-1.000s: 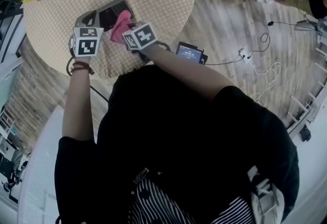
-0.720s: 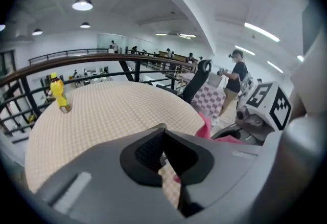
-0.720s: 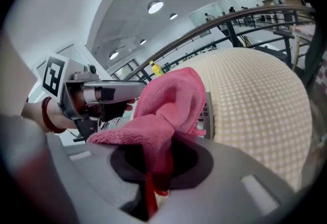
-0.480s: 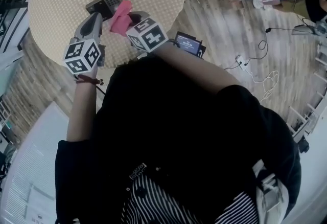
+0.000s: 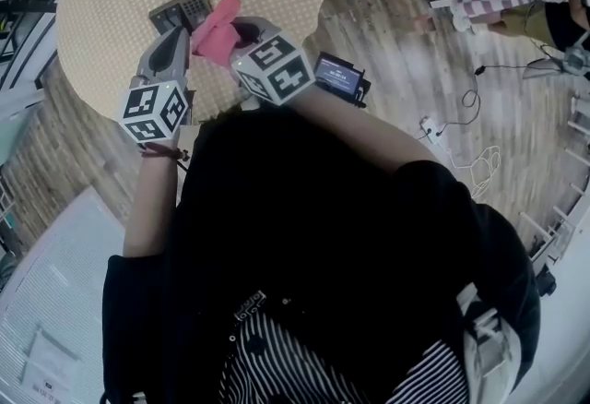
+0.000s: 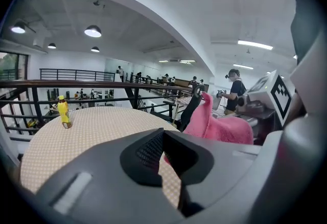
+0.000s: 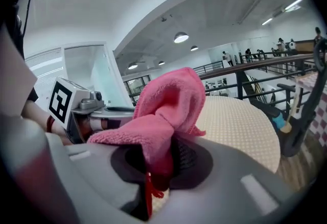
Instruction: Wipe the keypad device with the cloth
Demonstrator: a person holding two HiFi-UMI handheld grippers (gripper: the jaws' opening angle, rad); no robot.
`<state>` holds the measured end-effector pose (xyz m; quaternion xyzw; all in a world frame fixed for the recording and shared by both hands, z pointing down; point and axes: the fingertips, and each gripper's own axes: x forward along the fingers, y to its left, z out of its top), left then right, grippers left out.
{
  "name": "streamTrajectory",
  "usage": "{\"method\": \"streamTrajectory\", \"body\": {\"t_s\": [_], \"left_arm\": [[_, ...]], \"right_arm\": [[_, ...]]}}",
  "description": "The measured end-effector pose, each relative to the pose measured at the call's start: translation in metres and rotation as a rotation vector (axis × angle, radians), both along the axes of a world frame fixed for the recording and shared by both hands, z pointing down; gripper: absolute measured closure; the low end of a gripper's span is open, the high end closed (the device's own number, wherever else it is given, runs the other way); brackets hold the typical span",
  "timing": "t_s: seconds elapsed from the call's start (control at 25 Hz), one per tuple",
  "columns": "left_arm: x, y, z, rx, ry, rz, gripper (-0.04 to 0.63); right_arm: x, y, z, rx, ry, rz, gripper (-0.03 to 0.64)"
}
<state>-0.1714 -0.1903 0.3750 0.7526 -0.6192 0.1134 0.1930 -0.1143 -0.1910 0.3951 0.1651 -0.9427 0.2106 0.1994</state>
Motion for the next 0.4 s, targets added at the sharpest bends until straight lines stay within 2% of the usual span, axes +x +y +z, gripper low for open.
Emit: {"method": "streamTrajectory", "body": {"t_s": [0.2,0.4], "left_arm": [[0.016,0.008,-0.007,0.023,0.029,-0.036,0.595],[0.039,0.014,0.002,0.011,0.024,-0.014,0.595]], "right_arm": [[0.013,0.006,-0.002,0.014,-0.01,-0.031,0.554],[0.023,0.009,-0.001,0.0,-0.036,-0.02,0.554]]}}
